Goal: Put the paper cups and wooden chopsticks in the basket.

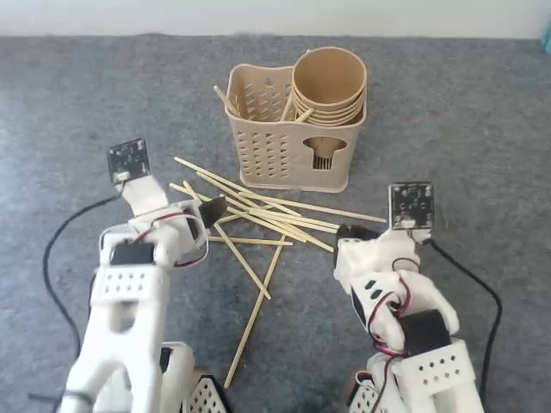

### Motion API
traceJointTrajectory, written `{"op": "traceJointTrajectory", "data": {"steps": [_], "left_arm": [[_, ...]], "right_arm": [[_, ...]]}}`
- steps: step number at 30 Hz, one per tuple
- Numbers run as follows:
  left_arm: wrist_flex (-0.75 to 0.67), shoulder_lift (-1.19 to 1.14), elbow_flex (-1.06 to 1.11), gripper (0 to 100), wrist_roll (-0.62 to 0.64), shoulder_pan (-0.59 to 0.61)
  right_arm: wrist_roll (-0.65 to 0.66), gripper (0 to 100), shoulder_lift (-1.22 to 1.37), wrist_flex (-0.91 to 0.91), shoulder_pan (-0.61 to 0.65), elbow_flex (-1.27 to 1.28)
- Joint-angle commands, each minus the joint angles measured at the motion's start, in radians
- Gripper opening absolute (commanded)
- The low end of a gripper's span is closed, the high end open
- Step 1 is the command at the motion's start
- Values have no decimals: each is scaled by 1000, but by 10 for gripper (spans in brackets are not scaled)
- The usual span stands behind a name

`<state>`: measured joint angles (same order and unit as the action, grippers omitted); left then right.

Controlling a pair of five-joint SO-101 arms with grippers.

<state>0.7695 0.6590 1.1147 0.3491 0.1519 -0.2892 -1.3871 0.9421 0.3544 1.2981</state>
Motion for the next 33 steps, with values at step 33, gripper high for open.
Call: {"op": "traceJointTrajectory", "data": {"steps": [33], "left_arm": [[222, -898, -730, 12, 38, -6]], "right_arm": [[46, 51, -329, -116, -12, 324]]}}
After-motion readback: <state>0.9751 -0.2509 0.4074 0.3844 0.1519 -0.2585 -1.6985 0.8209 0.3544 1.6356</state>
